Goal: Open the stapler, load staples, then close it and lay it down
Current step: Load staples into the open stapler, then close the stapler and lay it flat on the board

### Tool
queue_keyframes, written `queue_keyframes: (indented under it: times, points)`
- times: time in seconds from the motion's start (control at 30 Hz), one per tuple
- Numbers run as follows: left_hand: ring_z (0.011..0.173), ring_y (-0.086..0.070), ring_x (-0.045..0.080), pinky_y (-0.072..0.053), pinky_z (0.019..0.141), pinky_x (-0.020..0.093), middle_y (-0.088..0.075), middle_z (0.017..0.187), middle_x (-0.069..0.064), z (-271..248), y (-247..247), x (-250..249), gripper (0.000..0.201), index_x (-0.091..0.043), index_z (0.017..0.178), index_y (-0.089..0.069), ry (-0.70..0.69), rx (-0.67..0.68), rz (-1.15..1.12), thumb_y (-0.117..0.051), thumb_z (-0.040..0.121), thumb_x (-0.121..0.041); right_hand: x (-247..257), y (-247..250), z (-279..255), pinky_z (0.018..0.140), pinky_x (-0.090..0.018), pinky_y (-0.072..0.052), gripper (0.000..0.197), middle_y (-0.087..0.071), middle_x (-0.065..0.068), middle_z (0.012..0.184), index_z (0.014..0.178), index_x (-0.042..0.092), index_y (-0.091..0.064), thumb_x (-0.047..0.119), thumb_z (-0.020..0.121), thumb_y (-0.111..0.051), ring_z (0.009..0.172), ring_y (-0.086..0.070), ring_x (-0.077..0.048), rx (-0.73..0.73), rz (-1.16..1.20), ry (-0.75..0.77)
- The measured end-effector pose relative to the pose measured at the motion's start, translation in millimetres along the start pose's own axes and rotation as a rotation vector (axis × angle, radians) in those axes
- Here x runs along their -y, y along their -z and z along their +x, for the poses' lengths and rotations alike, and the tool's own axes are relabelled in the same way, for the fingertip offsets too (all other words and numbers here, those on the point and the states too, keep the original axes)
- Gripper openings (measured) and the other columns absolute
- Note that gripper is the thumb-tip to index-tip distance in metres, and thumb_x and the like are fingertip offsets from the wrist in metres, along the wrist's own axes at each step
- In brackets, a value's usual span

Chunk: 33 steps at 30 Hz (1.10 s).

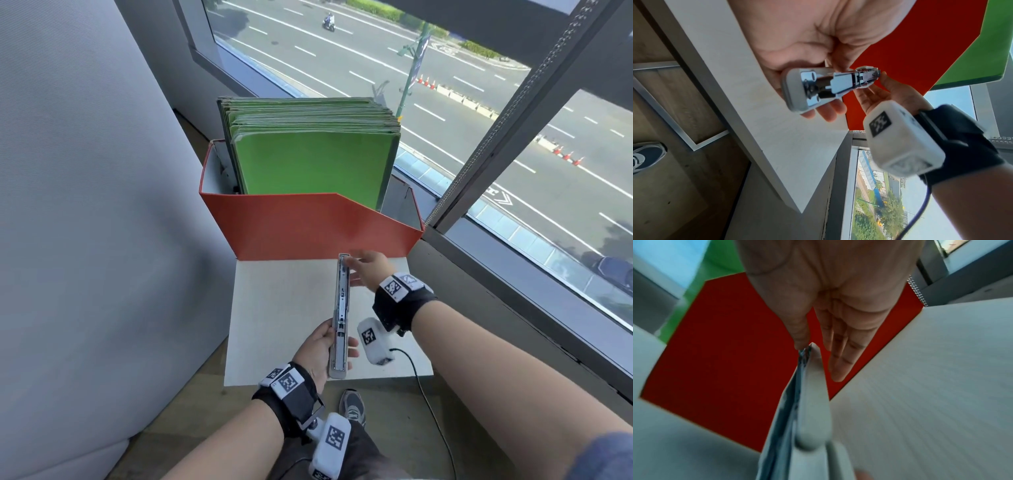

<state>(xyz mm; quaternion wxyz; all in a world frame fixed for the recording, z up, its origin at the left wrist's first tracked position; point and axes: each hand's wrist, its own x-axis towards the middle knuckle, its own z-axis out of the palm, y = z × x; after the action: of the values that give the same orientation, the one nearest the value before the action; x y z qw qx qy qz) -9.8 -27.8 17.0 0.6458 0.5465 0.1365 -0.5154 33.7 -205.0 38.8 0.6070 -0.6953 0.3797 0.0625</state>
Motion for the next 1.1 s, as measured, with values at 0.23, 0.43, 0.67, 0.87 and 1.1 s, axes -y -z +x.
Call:
queue_keyframes:
  times: [0.23, 0.43, 0.67, 0.87, 1.1]
  points:
    - [0.055, -0.051, 0.02, -0.044, 0.054, 0.029, -0.06, 0.07, 0.009, 2, 3, 2, 0.031, -0.027, 0.098, -0.06, 0.076, -0.063, -0.006, -0.032, 0.096, -0.013, 3, -3, 11, 0.082, -0.05, -0.059, 0.021, -0.067, -0.022, 0.084, 0.101, -0.01, -0.067, 0.006, 0.088, -0.062, 0.071, -0.066, -0.033, 0.005, -0.067, -0.004]
    - [0.058, -0.05, 0.02, -0.044, 0.057, 0.028, -0.058, 0.071, 0.007, 8, -3, -6, 0.038, -0.028, 0.087, -0.06, 0.142, -0.131, -0.008, -0.027, 0.094, -0.01, 10, 0, 0, 0.081, -0.052, -0.058, 0.022, -0.073, -0.017, 0.089, 0.106, 0.003, -0.068, 0.012, 0.087, -0.063, 0.081, -0.071, -0.034, -0.054, -0.179, 0.204]
    - [0.057, -0.05, 0.019, -0.044, 0.054, 0.029, -0.058, 0.072, 0.008, 15, -6, -10, 0.037, -0.028, 0.087, -0.059, 0.174, -0.207, -0.064, -0.025, 0.095, -0.016, 13, 6, -48, 0.086, -0.029, -0.055, 0.025, -0.075, -0.002, 0.097, 0.108, 0.02, -0.07, 0.021, 0.083, -0.07, 0.089, -0.069, -0.012, -0.026, -0.269, 0.414]
    - [0.055, -0.052, 0.019, -0.044, 0.053, 0.028, -0.06, 0.069, 0.006, 19, -8, -14, 0.025, -0.025, 0.091, -0.059, 0.18, -0.219, -0.126, -0.034, 0.094, -0.027, -6, 5, -92, 0.086, -0.021, -0.057, 0.023, -0.074, 0.003, 0.104, 0.105, 0.022, -0.072, 0.022, 0.081, -0.072, 0.089, -0.07, -0.007, 0.069, -0.257, 0.488]
    - [0.072, -0.059, 0.019, -0.051, 0.066, 0.033, -0.063, 0.082, 0.007, 22, 0, -15, 0.054, -0.015, 0.096, -0.064, 0.142, -0.138, -0.222, -0.042, 0.084, -0.063, -44, -6, -106, 0.082, -0.024, -0.056, 0.02, -0.067, 0.003, 0.108, 0.098, 0.019, -0.073, 0.014, 0.079, -0.073, 0.091, -0.065, -0.008, 0.096, -0.364, 0.672]
